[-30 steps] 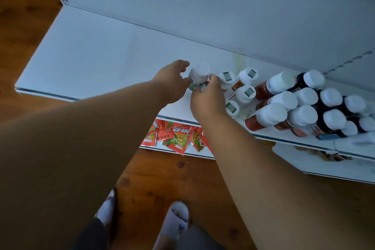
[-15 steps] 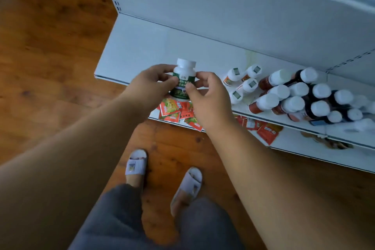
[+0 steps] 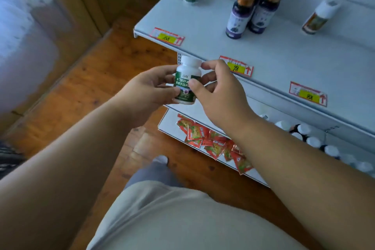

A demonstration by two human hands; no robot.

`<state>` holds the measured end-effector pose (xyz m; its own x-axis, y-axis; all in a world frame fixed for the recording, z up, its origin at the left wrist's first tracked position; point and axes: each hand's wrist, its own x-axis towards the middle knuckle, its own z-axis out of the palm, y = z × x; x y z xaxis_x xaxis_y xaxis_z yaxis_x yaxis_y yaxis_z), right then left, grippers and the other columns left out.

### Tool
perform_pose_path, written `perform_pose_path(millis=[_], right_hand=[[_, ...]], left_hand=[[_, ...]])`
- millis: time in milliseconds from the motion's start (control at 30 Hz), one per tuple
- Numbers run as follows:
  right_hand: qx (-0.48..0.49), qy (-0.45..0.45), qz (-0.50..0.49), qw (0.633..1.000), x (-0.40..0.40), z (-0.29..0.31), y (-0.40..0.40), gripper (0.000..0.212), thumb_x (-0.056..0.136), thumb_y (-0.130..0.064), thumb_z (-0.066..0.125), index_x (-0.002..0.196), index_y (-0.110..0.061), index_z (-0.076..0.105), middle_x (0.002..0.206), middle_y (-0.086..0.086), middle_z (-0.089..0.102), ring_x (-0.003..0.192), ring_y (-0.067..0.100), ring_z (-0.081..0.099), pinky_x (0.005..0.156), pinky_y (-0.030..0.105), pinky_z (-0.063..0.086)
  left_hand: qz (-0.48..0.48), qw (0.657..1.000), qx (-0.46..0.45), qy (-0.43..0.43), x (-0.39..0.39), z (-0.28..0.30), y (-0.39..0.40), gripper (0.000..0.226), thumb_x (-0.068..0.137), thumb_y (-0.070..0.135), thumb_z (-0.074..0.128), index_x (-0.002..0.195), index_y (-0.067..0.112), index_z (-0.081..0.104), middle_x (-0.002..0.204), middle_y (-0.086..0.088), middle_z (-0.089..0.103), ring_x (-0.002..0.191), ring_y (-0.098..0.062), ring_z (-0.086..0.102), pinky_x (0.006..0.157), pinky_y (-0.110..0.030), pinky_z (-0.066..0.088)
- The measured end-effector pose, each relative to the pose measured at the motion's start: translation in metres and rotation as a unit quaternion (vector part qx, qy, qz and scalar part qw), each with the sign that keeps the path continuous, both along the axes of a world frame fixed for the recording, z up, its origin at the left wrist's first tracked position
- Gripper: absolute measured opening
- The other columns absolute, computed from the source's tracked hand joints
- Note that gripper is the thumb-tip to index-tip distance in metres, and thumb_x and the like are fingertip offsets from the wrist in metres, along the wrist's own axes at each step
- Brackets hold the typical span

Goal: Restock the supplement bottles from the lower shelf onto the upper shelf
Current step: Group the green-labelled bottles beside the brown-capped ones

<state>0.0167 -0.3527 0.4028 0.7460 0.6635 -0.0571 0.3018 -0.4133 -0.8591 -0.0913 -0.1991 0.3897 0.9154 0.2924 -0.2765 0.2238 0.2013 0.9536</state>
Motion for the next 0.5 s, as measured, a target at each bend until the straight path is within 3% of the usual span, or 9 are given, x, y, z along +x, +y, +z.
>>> perform_pose_path(millis=[100, 233, 300, 367, 500], right_hand=[[0.015, -0.006, -0.007, 1.0, 0.013, 0.022, 0.027, 0.027, 0.093, -0.033, 0.066, 0.111, -0.033, 0.046, 0.087, -0.015, 0.059, 0.069, -0.002, 0.061, 0.054, 0.008, 0.043], [0.026, -0.018, -0.04, 0.999, 0.038, 0.041, 0.075, 0.029, 0.092, -0.034, 0.066, 0.115, -0.03, 0.05, 0.09, -0.013, 0.061, 0.078, 0.009, 0.066, 0.072, 0.034, 0.059], [0.022, -0.005, -0.055, 0.998, 0.048, 0.046, 0.098, 0.03, 0.092, -0.034, 0.066, 0.118, -0.027, 0.051, 0.091, -0.012, 0.061, 0.082, 0.013, 0.067, 0.077, 0.041, 0.06], [0.01, -0.006, -0.07, 0.997, 0.062, 0.05, 0.122, 0.03, 0.092, -0.034, 0.066, 0.117, -0.028, 0.052, 0.094, -0.012, 0.062, 0.081, 0.012, 0.067, 0.076, 0.036, 0.058], [-0.037, -0.043, -0.099, 0.993, 0.099, 0.056, 0.174, 0.035, 0.093, -0.034, 0.064, 0.125, -0.027, 0.053, 0.112, -0.012, 0.064, 0.085, 0.004, 0.061, 0.067, 0.016, 0.044]], left_hand=[[-0.001, 1.0, 0.025, -0.017, 0.015, 0.023, 0.026, 0.044, 0.09, -0.007, 0.058, 0.13, 0.011, 0.059, 0.121, -0.017, 0.068, 0.111, -0.033, 0.067, 0.101, -0.049, 0.049], [0.001, 0.998, 0.05, -0.036, 0.046, 0.041, 0.071, 0.04, 0.092, -0.006, 0.057, 0.128, 0.01, 0.061, 0.117, -0.016, 0.07, 0.11, -0.031, 0.067, 0.102, -0.047, 0.049], [-0.003, 0.998, 0.056, -0.032, 0.06, 0.047, 0.094, 0.039, 0.092, -0.007, 0.056, 0.127, 0.011, 0.062, 0.114, -0.012, 0.072, 0.108, -0.026, 0.069, 0.099, -0.041, 0.05], [-0.01, 0.995, 0.096, -0.019, 0.076, 0.054, 0.118, 0.039, 0.092, -0.004, 0.06, 0.126, 0.015, 0.062, 0.109, -0.006, 0.074, 0.104, -0.022, 0.07, 0.098, -0.04, 0.051], [0.016, 0.962, 0.272, 0.022, 0.125, 0.059, 0.166, 0.04, 0.088, 0.013, 0.073, 0.124, 0.025, 0.061, 0.103, 0.012, 0.072, 0.091, -0.007, 0.07, 0.086, -0.031, 0.058]])
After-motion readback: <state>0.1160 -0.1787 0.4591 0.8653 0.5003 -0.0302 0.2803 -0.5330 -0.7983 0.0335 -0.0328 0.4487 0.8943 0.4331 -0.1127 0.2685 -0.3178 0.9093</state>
